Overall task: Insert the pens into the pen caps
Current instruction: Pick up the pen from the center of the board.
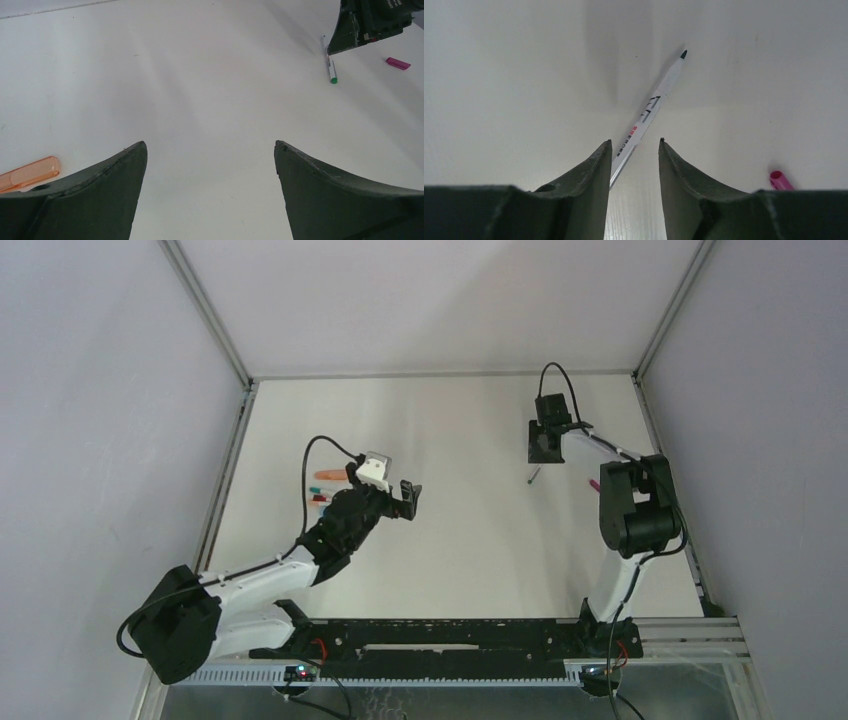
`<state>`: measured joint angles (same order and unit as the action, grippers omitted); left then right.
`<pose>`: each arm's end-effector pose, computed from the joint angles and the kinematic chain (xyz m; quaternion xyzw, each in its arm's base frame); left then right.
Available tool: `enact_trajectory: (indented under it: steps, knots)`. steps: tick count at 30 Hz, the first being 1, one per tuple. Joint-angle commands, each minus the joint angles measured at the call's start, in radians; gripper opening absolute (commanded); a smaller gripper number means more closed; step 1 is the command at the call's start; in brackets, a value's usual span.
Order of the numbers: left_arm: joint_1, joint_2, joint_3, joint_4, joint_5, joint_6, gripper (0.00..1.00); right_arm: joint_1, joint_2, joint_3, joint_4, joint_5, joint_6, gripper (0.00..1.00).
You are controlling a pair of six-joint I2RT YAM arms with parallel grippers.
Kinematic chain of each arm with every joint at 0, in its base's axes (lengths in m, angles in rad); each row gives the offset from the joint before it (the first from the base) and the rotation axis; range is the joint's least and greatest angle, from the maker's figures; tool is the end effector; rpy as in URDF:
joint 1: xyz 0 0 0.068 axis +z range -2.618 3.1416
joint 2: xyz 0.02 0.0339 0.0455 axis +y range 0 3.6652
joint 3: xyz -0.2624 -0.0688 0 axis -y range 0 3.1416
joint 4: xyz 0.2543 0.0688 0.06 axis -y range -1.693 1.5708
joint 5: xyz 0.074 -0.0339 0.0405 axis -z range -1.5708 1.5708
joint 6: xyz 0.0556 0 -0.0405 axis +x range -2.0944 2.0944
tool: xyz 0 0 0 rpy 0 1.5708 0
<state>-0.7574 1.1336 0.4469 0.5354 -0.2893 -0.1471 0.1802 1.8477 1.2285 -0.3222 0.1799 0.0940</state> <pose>0.2067 -0.1736 0.2172 0.1359 0.7441 -0.1834 0.6278 0.4046 0.0636 0.1631 -0.0130 0.9474 -0.0425 0.3171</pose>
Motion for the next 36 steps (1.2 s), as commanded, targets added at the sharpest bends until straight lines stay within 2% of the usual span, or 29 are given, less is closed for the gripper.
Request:
enact_trajectory:
  steps: [1,4,16,19,22,26,31,34,36]
  knots:
    - [-0.009,0.006,0.046,0.006,-0.007,0.025,1.0,-0.02,0.037,0.058,-0.069,-0.059,0.038,0.43]
    - [-0.008,0.008,0.047,0.004,-0.009,0.024,1.0,-0.031,0.066,0.085,-0.104,-0.105,0.034,0.36]
    - [-0.008,0.003,0.044,0.001,-0.014,0.024,1.0,-0.044,0.134,0.115,-0.188,-0.154,0.021,0.35]
    - [-0.008,-0.006,0.037,0.003,-0.016,0.022,1.0,-0.043,0.137,0.113,-0.206,-0.17,0.008,0.24]
    - [-0.008,-0.033,0.019,0.019,-0.016,0.017,1.0,-0.042,0.136,0.11,-0.223,-0.204,-0.014,0.09]
    - [-0.008,-0.106,-0.04,0.076,0.013,-0.043,1.0,-0.045,0.123,0.105,-0.243,-0.239,-0.088,0.03]
    - [-0.004,-0.188,-0.092,0.136,0.054,-0.171,1.0,-0.078,0.054,0.098,-0.311,-0.422,-0.263,0.0]
    - [-0.002,-0.22,-0.109,0.164,0.166,-0.247,1.0,-0.122,-0.035,0.075,-0.326,-0.568,-0.324,0.0]
    - [-0.002,-0.218,-0.136,0.241,0.248,-0.33,1.0,-0.15,-0.107,0.05,-0.319,-0.666,-0.341,0.0]
